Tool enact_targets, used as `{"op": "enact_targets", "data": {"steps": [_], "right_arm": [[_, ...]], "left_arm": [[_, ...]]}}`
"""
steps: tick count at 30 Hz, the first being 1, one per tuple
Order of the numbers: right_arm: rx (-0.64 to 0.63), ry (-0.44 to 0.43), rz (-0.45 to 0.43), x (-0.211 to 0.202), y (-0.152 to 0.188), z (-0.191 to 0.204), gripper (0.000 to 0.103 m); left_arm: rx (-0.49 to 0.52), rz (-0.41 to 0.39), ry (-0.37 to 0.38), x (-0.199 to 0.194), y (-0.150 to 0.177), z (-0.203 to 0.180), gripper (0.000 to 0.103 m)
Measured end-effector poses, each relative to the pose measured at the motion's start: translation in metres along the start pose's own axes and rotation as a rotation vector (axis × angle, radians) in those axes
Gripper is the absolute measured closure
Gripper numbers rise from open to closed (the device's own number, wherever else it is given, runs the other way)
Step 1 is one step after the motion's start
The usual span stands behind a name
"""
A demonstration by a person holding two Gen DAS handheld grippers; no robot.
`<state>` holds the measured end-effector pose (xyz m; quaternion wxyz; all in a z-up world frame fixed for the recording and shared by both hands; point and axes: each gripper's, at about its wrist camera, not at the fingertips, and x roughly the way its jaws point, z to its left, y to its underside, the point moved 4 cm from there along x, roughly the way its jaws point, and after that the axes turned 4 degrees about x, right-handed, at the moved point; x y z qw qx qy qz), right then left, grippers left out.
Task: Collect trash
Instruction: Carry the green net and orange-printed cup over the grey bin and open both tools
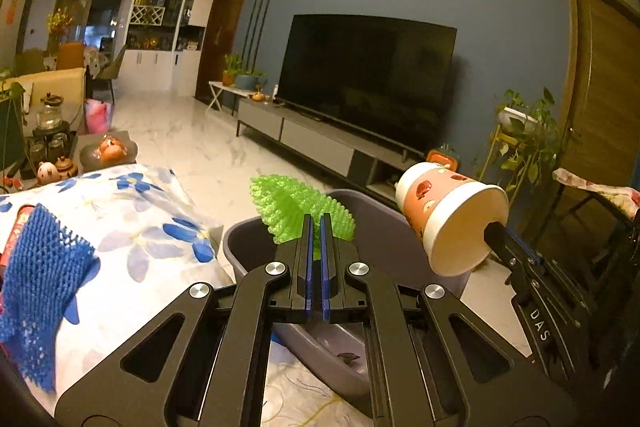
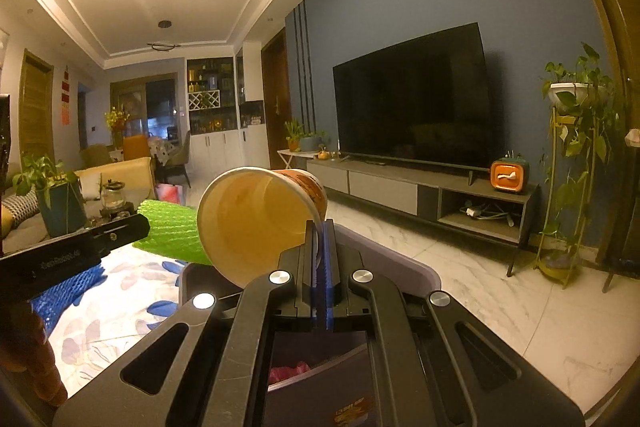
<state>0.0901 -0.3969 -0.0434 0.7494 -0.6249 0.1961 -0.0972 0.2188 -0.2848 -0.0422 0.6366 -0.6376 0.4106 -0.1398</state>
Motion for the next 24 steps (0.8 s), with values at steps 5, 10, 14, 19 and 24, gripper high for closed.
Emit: {"op": "enact_targets", "data": {"steps": [5, 10, 14, 19, 24], "right_arm": [[0.001, -0.004, 0.017, 0.006, 0.005, 0.003, 0.099], [-0.003, -0.006, 0.029, 0.011, 0.007, 0.008, 0.099], [-0.007, -0.006, 0.042, 0.015, 0.011, 0.009, 0.099], [-0.008, -0.017, 0.058, 0.021, 0.011, 0.013, 0.085], [-0.022, -0.017, 0.051, 0.018, 0.014, 0.016, 0.062]], "left_arm": [[-0.002, 0.023, 0.006, 0.009, 0.005, -0.003, 0.1], [-0.017, 0.05, 0.029, 0.019, 0.01, -0.003, 0.1], [-0.021, 0.062, 0.043, 0.024, 0.013, -0.006, 0.099], [-0.027, 0.067, 0.027, 0.025, 0.018, 0.001, 0.046], [-0.069, 0.027, -0.049, 0.007, 0.02, 0.022, 0.031]]}}
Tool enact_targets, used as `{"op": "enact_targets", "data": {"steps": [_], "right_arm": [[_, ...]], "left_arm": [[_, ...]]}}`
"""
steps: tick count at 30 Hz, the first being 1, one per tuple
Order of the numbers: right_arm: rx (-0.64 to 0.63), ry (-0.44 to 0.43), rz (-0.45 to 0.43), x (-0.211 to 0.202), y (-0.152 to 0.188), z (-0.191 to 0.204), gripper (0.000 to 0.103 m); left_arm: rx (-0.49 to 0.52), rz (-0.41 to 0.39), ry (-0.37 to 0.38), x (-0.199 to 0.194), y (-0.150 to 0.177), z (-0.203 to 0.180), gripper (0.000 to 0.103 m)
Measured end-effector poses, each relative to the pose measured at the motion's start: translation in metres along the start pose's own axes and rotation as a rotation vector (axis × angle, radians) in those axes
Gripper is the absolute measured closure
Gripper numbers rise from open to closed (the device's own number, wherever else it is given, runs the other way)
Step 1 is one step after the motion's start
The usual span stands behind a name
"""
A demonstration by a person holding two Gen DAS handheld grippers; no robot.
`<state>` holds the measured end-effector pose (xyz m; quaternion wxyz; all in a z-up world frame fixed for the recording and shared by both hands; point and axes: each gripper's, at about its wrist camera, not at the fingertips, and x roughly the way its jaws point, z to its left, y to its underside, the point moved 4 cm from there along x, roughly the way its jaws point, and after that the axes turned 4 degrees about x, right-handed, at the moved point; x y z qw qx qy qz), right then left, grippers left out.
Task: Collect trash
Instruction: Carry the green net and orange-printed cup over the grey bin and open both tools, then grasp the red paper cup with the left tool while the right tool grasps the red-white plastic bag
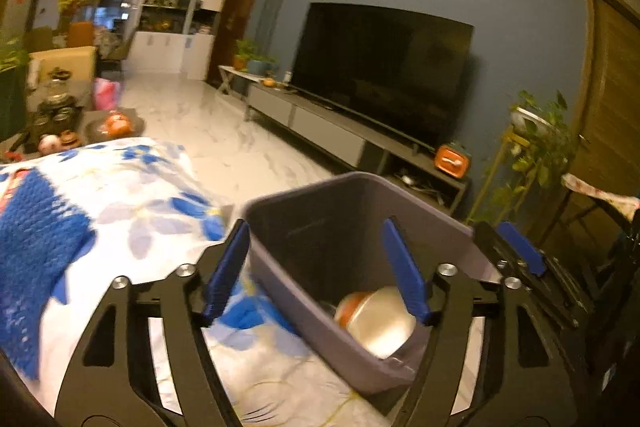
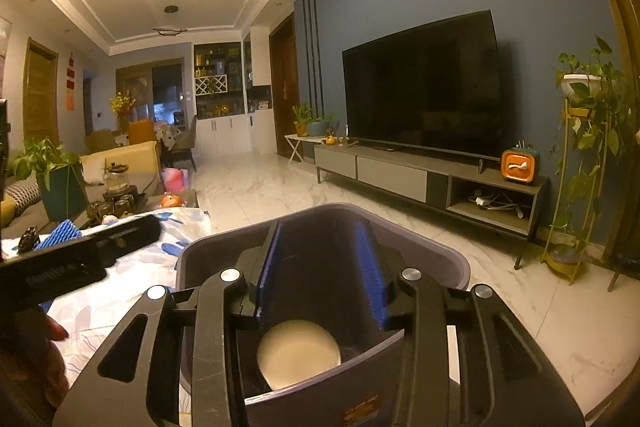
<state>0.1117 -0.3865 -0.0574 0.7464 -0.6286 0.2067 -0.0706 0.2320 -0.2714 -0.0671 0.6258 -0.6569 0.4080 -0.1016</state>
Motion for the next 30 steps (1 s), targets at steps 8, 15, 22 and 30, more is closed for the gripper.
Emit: {"op": "enact_targets", "data": {"steps": [8, 15, 22, 30], "right_arm": [[0.006, -0.046, -0.024, -0.024, 0.003, 0.015, 0.032], [-0.01, -0.136, -0.043, -0.049, 0.007, 0.047, 0.017], [-0.044, -0.247, -0.022, -0.066, 0.014, 0.094, 0.016], [-0.096, -0.359, 0.016, -0.084, 0.029, 0.147, 0.016]], "left_arm": [[-0.041, -0.066, -0.187, -0.062, 0.015, 0.043, 0.012], [-0.11, -0.092, -0.372, -0.136, 0.04, 0.088, 0.009], [-0.144, -0.123, -0.627, -0.217, 0.067, 0.127, 0.009], [-0.224, -0.147, -0.823, -0.301, 0.097, 0.174, 0.009]]}}
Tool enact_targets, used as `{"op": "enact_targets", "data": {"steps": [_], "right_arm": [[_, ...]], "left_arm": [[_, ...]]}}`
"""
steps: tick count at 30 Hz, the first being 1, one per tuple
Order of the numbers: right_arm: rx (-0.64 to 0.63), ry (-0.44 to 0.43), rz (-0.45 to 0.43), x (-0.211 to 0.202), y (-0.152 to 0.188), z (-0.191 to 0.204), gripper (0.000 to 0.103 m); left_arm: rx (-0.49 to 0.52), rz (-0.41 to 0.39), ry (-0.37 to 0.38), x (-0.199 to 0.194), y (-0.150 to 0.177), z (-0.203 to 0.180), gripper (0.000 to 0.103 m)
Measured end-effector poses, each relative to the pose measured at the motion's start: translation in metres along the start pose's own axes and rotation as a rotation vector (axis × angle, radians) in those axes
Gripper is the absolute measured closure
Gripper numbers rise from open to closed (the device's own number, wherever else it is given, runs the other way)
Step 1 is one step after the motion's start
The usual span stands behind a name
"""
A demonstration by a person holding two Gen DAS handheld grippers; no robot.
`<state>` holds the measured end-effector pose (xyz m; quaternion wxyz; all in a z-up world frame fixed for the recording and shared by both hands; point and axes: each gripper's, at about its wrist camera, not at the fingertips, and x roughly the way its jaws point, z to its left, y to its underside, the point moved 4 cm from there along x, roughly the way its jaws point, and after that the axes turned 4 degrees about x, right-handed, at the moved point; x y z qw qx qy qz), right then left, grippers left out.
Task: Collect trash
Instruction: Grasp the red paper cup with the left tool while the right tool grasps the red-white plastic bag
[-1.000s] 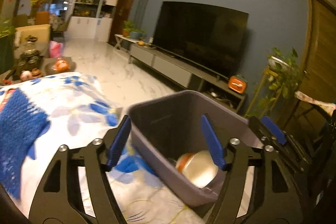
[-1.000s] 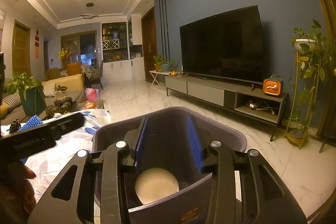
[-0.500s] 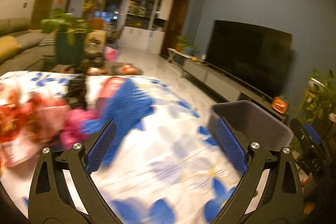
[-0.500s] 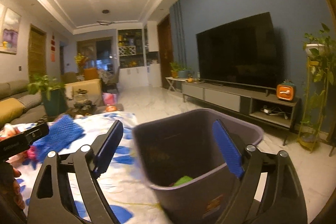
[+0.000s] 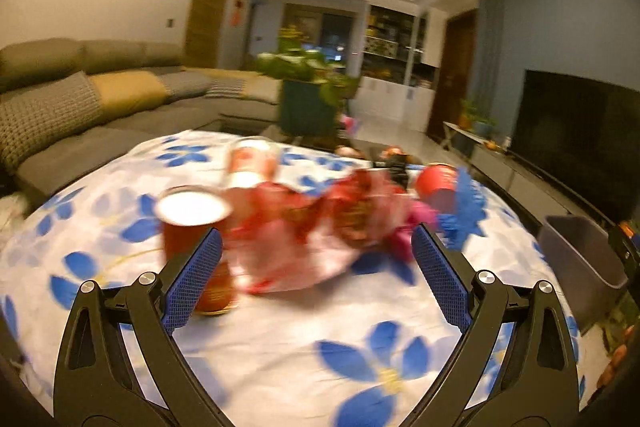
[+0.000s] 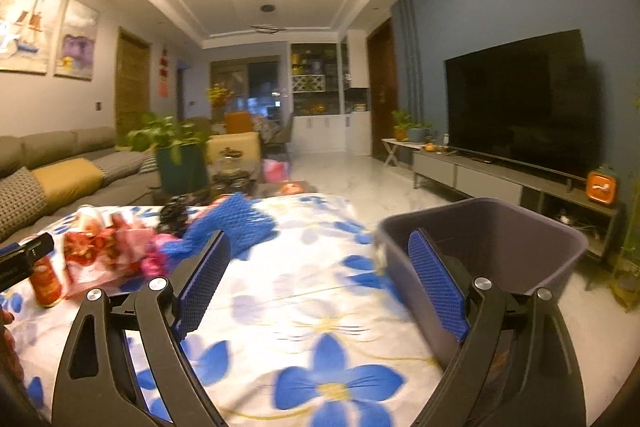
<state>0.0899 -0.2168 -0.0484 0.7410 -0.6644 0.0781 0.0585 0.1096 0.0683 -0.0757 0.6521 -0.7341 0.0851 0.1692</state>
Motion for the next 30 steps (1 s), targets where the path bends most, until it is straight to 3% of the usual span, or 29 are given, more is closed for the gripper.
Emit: {"op": "enact_targets", "data": {"steps": [6, 22, 25, 30], "right_arm": [[-0.044, -0.081, 0.012, 0.0, 0.003, 0.039, 0.016], [-0.085, -0.248, 0.072, 0.008, 0.02, 0.117, 0.016], [-0.096, -0.274, 0.084, 0.014, 0.023, 0.135, 0.016], [-0.125, -0.316, 0.104, 0.024, 0.029, 0.166, 0.016]], "left_arm": [[-0.036, 0.022, -0.07, 0.0, 0.006, 0.048, 0.009], [-0.003, 0.086, -0.085, 0.036, 0.009, 0.074, 0.009], [0.008, 0.092, -0.074, 0.041, 0.007, 0.074, 0.015], [0.009, 0.121, -0.046, 0.051, 0.008, 0.079, 0.035]]}}
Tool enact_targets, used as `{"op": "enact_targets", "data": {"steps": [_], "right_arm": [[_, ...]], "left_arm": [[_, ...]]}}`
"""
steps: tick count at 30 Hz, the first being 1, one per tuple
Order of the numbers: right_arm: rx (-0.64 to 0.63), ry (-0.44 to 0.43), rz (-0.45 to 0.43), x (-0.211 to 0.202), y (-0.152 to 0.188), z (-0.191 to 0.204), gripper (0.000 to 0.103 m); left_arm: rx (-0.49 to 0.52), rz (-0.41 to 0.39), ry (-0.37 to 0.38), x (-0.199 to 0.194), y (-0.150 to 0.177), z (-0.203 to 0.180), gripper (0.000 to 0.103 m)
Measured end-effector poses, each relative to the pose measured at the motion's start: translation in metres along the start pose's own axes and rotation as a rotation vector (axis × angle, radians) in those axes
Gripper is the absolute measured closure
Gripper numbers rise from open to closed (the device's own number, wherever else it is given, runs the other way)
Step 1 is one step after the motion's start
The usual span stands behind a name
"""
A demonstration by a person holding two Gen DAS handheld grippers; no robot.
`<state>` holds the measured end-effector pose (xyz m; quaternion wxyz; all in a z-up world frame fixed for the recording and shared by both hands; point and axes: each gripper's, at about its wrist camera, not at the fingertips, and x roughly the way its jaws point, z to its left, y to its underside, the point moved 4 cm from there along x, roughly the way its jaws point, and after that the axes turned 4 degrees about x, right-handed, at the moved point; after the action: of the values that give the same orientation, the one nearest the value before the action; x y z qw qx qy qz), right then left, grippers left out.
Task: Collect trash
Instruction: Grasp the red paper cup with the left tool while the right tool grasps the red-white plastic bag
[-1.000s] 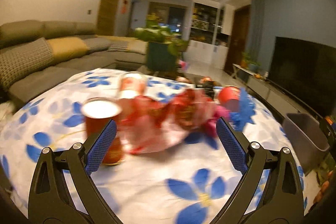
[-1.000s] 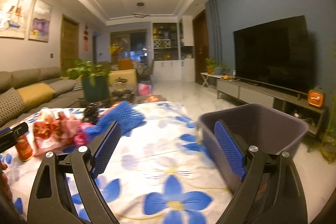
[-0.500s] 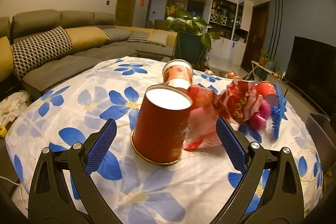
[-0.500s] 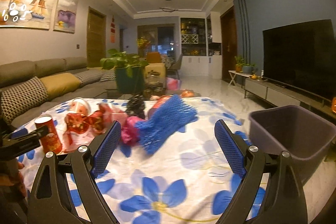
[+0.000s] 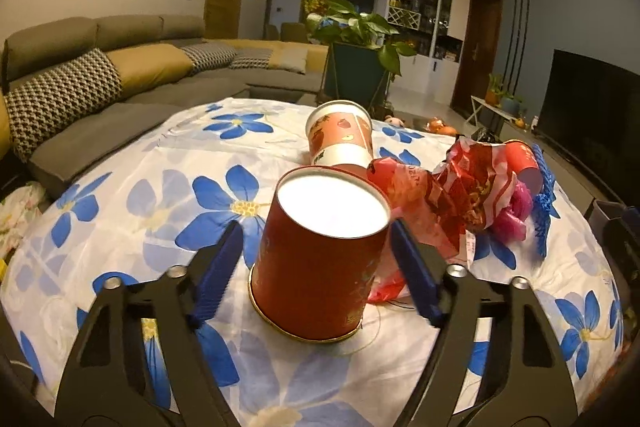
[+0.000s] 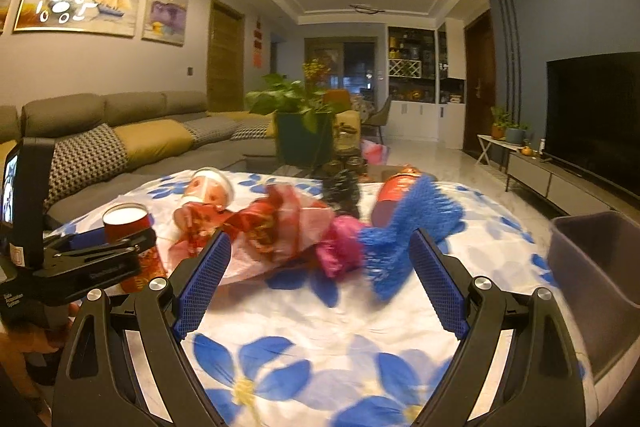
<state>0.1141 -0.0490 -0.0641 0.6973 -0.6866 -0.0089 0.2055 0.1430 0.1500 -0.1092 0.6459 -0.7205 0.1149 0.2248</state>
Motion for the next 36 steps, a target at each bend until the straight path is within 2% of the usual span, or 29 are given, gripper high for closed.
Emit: {"op": "enact_targets", "data": {"steps": [2, 7, 14, 16, 19, 22, 24, 27, 33, 36], "right_arm": [[-0.004, -0.018, 0.016, 0.008, 0.002, 0.009, 0.016], [-0.015, -0.058, 0.048, 0.025, 0.004, 0.032, 0.016], [-0.056, -0.11, 0.097, 0.046, 0.004, 0.067, 0.028], [-0.072, -0.11, 0.11, 0.052, 0.003, 0.076, 0.032], [-0.101, -0.114, 0.145, 0.062, 0.006, 0.088, 0.046], [-0.133, -0.11, 0.203, 0.073, 0.012, 0.094, 0.067], [-0.142, -0.11, 0.226, 0.077, 0.016, 0.096, 0.088], [-0.142, -0.14, 0.206, 0.068, 0.014, 0.099, 0.095], [-0.141, -0.239, 0.166, 0.03, 0.01, 0.096, 0.096], [-0.148, -0.258, 0.156, 0.009, 0.012, 0.09, 0.096]], "left_arm": [[-0.001, 0.002, 0.018, 0.002, 0.0, 0.003, 0.041], [0.001, -0.013, 0.046, 0.001, -0.001, 0.009, 0.044], [-0.054, -0.043, 0.027, -0.021, -0.007, 0.034, 0.044], [-0.056, -0.055, 0.009, -0.026, -0.009, 0.041, 0.044], [-0.06, -0.057, -0.021, -0.03, -0.009, 0.051, 0.044], [-0.076, -0.047, -0.025, -0.032, -0.008, 0.06, 0.044], [-0.081, -0.043, -0.027, -0.033, -0.006, 0.064, 0.044], [-0.085, -0.041, -0.025, -0.037, -0.004, 0.067, 0.044], [-0.082, -0.054, -0.02, -0.047, -0.003, 0.066, 0.044], [-0.087, -0.054, -0.016, -0.049, -0.001, 0.064, 0.044]]}}
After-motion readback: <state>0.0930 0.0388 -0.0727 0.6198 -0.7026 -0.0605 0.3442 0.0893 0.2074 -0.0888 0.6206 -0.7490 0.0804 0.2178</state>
